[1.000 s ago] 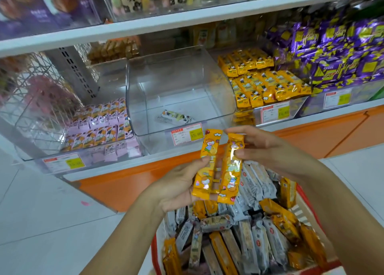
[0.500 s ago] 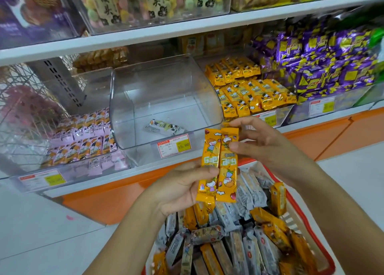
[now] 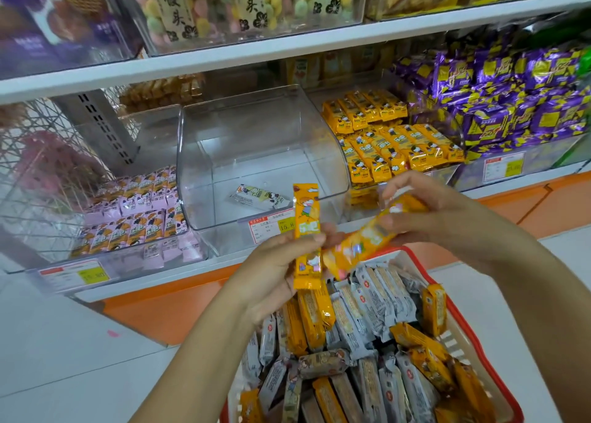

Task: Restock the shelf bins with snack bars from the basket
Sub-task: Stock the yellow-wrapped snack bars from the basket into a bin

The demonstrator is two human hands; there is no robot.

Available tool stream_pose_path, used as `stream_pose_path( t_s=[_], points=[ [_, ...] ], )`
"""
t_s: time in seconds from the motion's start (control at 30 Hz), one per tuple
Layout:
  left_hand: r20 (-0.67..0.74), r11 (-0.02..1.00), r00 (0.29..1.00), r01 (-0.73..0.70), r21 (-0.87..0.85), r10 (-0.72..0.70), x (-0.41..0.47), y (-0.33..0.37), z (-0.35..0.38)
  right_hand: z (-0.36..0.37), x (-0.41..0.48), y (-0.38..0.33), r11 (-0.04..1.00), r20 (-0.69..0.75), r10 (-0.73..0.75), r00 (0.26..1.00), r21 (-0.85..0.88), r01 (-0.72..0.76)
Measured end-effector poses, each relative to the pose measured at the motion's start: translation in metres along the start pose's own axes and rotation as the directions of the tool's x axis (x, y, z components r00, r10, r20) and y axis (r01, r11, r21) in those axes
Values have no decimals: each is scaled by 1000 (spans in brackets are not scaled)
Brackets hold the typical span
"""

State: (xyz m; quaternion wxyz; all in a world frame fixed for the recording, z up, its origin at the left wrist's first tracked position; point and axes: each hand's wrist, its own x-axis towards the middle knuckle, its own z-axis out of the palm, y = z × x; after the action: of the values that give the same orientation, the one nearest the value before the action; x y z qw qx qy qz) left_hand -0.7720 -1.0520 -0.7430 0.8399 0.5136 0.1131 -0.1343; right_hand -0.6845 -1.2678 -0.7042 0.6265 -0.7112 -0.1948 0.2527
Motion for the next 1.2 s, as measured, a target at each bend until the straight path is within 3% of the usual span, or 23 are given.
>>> stream_pose_path(
  t_s=[0.13, 0.2, 0.27, 0.33, 0.43, 0.5, 0.6, 0.7, 0.77, 0.83, 0.9, 1.0, 1.07, 1.2],
  points=[
    [-23, 978, 999, -27, -208, 23, 4, 0, 4, 15, -4, 5, 921, -354, -50, 934, 346, 181],
    [-17, 964, 999, -50, -260, 48, 8, -4, 10, 42, -2, 13, 892, -424, -28, 905, 398, 214],
    [-32, 954, 996, -88, -286, 83, 9, -9, 16, 67, 4, 24, 931, -442, -65, 895, 296, 214],
    [-80, 947, 989, -139, -291, 121, 6, -11, 19, 82, 8, 29, 971, -450, -167, 877, 78, 226],
    [-86, 935, 980, -199, -294, 181, 0, -8, 19, 90, 8, 23, 954, -368, -284, 886, -198, 224],
    [-76, 938, 975, -223, -267, 210, -4, -4, 20, 92, 5, 19, 900, -287, -322, 902, -388, 198],
    [-72, 945, 969, -248, -212, 238, -6, 0, 22, 94, 8, 20, 702, -221, -457, 861, -685, 196],
    [-67, 956, 966, -258, -140, 251, -5, 2, 21, 92, 12, 23, 596, -169, -547, 820, -767, 239],
    [-75, 958, 960, -277, -75, 271, -4, 6, 18, 87, 12, 19, 638, -188, -561, 806, -719, 276],
    [-104, 933, 932, -331, 143, 347, -4, 13, 14, 79, 10, 12, 727, -268, -543, 796, -624, 286],
    [-139, 782, 869, -345, 519, 475, -2, 21, 4, 60, 14, 0, 799, -387, -511, 767, -543, 259],
    [-201, 451, 724, -168, 877, 660, 1, 27, -17, 20, 39, -18, 827, -541, -445, 714, -553, 96],
    [-178, 311, 702, -65, 948, 690, 6, 24, -30, -2, 65, -28, 819, -585, -359, 727, -571, -54],
    [-141, 208, 765, 10, 978, 628, 19, 16, -38, -20, 132, -45, 921, -586, -110, 803, -364, -140]
  ],
)
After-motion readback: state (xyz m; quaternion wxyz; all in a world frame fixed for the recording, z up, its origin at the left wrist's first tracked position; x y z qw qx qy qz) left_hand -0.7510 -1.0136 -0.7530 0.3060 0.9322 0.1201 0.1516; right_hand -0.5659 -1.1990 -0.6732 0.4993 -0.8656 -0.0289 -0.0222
